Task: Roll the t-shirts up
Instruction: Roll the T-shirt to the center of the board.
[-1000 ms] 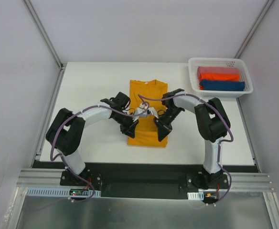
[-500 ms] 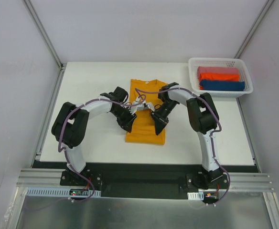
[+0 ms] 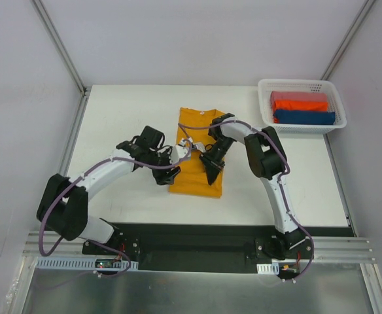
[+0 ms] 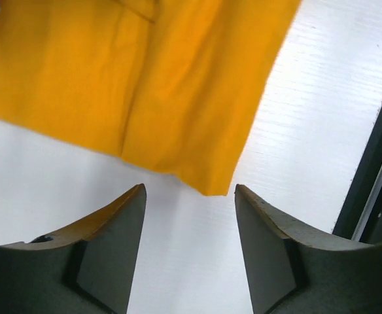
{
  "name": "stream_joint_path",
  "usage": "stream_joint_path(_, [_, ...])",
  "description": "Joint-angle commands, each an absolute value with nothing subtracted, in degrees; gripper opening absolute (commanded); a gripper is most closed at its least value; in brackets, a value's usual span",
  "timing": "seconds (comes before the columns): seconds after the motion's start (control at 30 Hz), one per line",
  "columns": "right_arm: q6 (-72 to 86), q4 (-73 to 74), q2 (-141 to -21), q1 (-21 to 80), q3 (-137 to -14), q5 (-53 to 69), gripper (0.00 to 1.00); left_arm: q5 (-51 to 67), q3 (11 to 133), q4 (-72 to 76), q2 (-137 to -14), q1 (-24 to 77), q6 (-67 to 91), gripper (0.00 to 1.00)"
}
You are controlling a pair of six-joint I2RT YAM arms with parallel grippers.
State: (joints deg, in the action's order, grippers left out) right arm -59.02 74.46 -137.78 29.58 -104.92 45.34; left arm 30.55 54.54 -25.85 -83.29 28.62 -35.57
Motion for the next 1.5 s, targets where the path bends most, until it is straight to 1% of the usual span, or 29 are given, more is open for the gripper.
stream_joint_path(0.0, [-54.7,77.2,-139.8,29.8,-108.1,43.1,0.16,28.6,49.2,-22.2,-79.5,33.8,-48.0,0.59])
stream_joint_path(0.2, [-53.8,76.8,-140.4,30.6,-108.4,41.7,0.17,24.3,42.2,-12.7,-79.1,40.1,-53.3,0.64])
stream_joint_path(0.27, [-53.7,76.8,-140.4,30.6,-108.4,41.7,0.17,22.7,40.5,-8.8,-80.0,41.3,-54.1,0.64])
stream_joint_path(0.4, [-53.6,76.7,-140.4,30.7,-108.3,41.4,0.17,19.3,39.6,-6.1,-82.8,43.2,-54.5,0.64])
stream_joint_path(0.47, [-53.6,76.7,-140.5,30.7,-108.4,41.2,0.18,17.8,39.0,-5.0,-84.7,44.2,-55.5,0.6])
stream_joint_path(0.53, [-53.8,76.8,-140.3,30.7,-108.2,41.3,0.21,16.5,38.8,-5.0,-85.8,44.4,-56.0,0.51])
stream_joint_path(0.57, [-53.9,76.7,-140.1,30.7,-108.0,41.3,0.29,16.1,38.8,-4.9,-86.7,44.5,-55.9,0.4])
stream_joint_path(0.63, [-55.4,76.8,-138.4,30.0,-107.8,42.0,0.38,15.6,38.8,-5.0,-87.2,44.5,-56.2,0.29])
stream_joint_path(0.67, [-55.8,75.9,-136.9,29.4,-106.9,43.1,0.45,15.7,38.8,-5.2,-87.1,44.5,-56.5,0.18])
stream_joint_path(0.7, [-55.5,74.6,-135.1,27.9,-106.3,43.2,0.56,16.0,38.8,-6.1,-87.1,44.5,-56.5,0.14])
stream_joint_path(0.73, [-54.9,73.5,-133.3,26.9,-106.1,43.1,0.58,16.9,39.3,-6.8,-87.0,44.5,-56.1,0.11])
stream_joint_path(0.77, [-54.0,71.9,-128.9,25.9,-107.0,42.5,0.62,17.8,39.9,-8.0,-86.8,44.5,-55.6,0.07])
stream_joint_path(0.83, [-52.0,69.6,-123.7,21.8,-107.8,42.5,0.73,19.9,42.9,-13.0,-87.2,44.4,-53.9,0.05])
stream_joint_path(0.87, [-49.8,64.9,-117.8,20.3,-106.8,41.9,0.79,23.0,44.2,-14.9,-87.9,44.4,-53.4,0.05])
stream_joint_path(0.9, [-49.4,61.6,-113.4,18.0,-104.9,40.6,0.97,24.2,45.4,-16.5,-88.3,44.3,-52.6,0.03])
stream_joint_path(0.93, [-49.0,57.2,-108.4,17.4,-101.5,37.9,0.96,25.5,48.4,-19.4,-88.8,44.2,-50.2,0.02])
stream_joint_path(0.97, [-46.7,39.6,-102.5,17.1,-96.2,27.7,0.96,28.9,50.0,-21.0,-89.8,43.9,-49.2,0.02])
stream_joint_path(1.0, [-45.0,29.3,-87.4,16.8,-80.1,23.2,0.96,31.1,51.7,-23.0,-90.5,43.0,-48.3,0.01])
stream_joint_path(1.03, [-47.5,11.5,-81.3,16.9,-73.1,22.5,0.96,32.5,55.2,-25.6,-92.3,42.5,-45.8,0.01])
stream_joint_path(1.07, [-50.9,5.1,-71.0,17.2,-65.5,24.0,0.96,35.7,56.8,-27.1,-93.1,42.0,-44.5,0.01])
stream_joint_path(1.1, [-51.1,1.7,-68.3,17.7,-57.6,24.8,0.96,37.5,59.9,-28.2,-93.9,40.5,-42.4,0.01])
stream_joint_path(1.13, [-51.4,5.4,-66.7,18.4,-56.1,26.4,0.96,39.1,61.2,-30.6,-95.6,39.9,-41.6,0.01])
stream_joint_path(1.2, [-56.3,18.8,-68.7,22.5,-59.4,27.8,0.96,43.8,65.3,-32.9,-97.5,38.0,-39.8,0.01])
stream_joint_path(1.23, [-59.7,32.5,-70.0,23.0,-60.5,35.2,0.96,45.2,66.4,-35.0,-99.4,37.3,-39.3,0.0])
stream_joint_path(1.27, [-64.9,38.5,-71.1,24.1,-61.3,38.8,0.96,47.6,67.4,-36.1,-100.3,36.7,-39.0,0.0])
stream_joint_path(1.3, [-64.7,39.3,-70.9,25.3,-58.1,38.8,0.96,48.9,69.2,-37.3,-101.0,36.2,-38.7,0.0])
stream_joint_path(1.43, [-60.3,26.1,-66.5,31.8,-48.5,29.4,0.96,53.1,73.6,-43.1,-105.7,33.5,-39.4,0.01])
stream_joint_path(1.47, [-60.3,26.5,-67.3,34.1,-49.0,28.1,0.96,53.5,74.2,-44.5,-106.3,33.2,-39.5,0.01])
